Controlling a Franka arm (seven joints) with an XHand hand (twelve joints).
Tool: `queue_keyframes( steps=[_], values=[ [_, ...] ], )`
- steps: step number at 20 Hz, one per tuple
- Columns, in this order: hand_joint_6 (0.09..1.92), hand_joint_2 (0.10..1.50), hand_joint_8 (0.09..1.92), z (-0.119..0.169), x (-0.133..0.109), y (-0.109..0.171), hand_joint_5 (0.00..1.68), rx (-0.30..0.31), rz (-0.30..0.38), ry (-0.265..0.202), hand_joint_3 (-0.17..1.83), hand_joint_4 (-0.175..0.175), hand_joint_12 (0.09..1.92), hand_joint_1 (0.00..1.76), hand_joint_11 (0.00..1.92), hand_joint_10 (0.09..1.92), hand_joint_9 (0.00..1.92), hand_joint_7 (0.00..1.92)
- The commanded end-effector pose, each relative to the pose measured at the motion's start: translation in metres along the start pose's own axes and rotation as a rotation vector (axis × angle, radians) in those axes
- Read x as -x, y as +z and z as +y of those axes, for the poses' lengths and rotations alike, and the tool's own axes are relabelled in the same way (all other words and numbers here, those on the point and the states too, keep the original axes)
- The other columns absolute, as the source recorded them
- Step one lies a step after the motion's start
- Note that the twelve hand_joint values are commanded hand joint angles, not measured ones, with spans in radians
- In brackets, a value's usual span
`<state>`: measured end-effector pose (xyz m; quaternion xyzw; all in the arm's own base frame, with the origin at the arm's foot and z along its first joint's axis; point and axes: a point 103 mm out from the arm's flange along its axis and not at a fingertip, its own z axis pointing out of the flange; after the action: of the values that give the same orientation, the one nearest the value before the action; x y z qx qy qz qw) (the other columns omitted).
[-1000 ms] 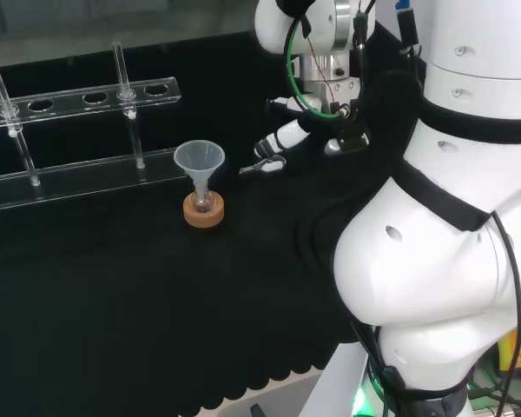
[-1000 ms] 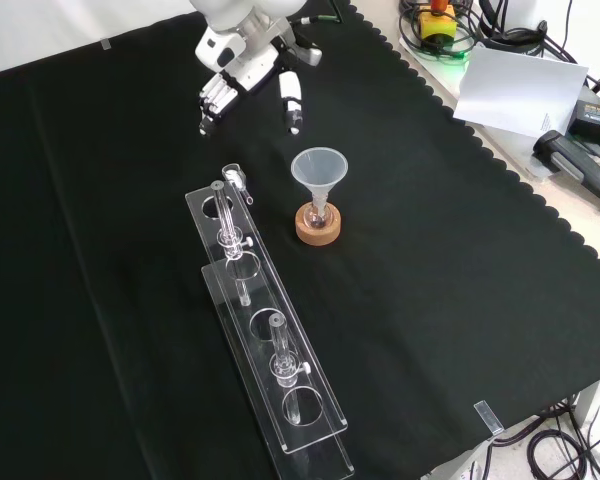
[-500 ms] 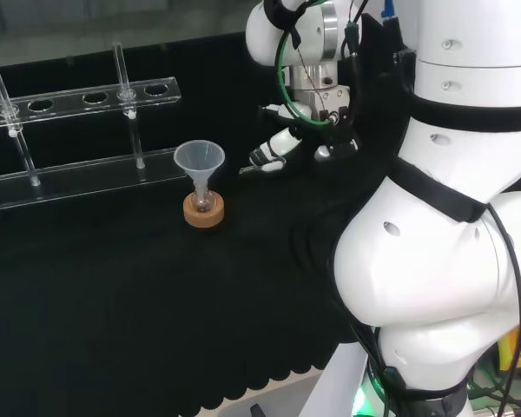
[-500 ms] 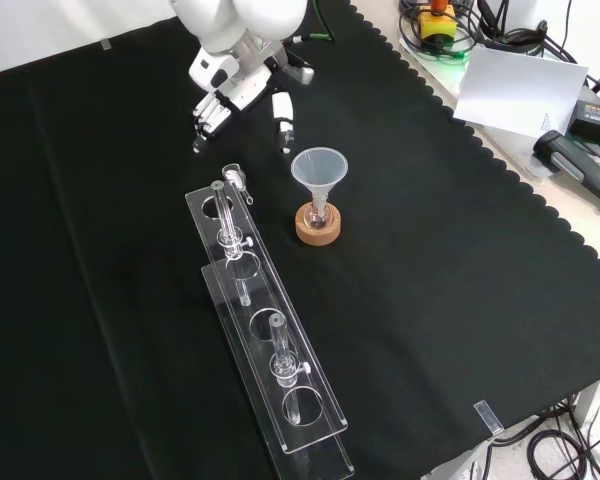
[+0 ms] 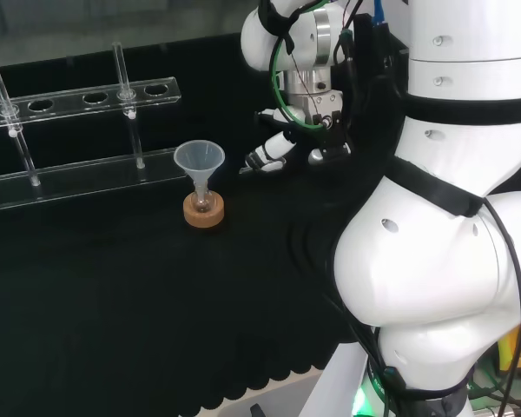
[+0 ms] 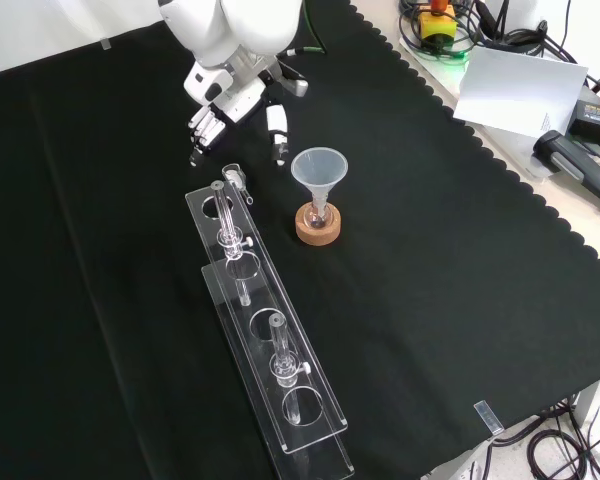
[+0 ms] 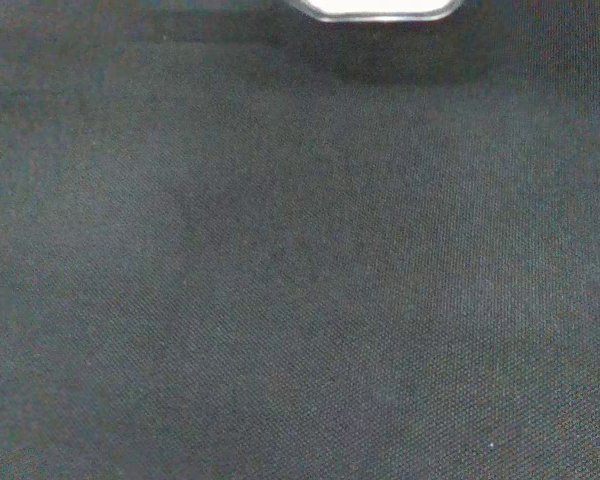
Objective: Pick up the weighing funnel.
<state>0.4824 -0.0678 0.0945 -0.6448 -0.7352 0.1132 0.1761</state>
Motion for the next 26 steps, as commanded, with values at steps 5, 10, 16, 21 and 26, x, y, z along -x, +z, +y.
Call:
queue_keyframes(
  steps=[5,10,16,21,26],
  values=[
    [0.09,0.73,0.46,0.004,0.005,0.012,0.21,0.006,-0.010,0.030,0.03,-0.012,1.15,0.42,0.00,0.73,0.19,0.28],
    [0.09,0.74,0.47,0.008,0.002,0.018,0.24,0.004,-0.014,0.037,0.04,-0.010,1.15,0.44,0.00,0.72,0.19,0.33],
    [0.09,0.74,0.48,0.012,-0.001,0.029,0.29,-0.005,-0.021,0.044,0.04,-0.008,1.16,0.47,0.00,0.72,0.20,0.38],
    [0.09,0.74,0.46,0.017,0.004,0.033,0.32,-0.011,-0.025,0.043,0.04,-0.006,1.16,0.48,0.00,0.70,0.22,0.40],
    [0.09,0.75,0.46,0.023,0.009,0.035,0.35,-0.011,-0.051,0.026,0.05,-0.002,1.16,0.48,0.00,0.70,0.24,0.43]
  ],
)
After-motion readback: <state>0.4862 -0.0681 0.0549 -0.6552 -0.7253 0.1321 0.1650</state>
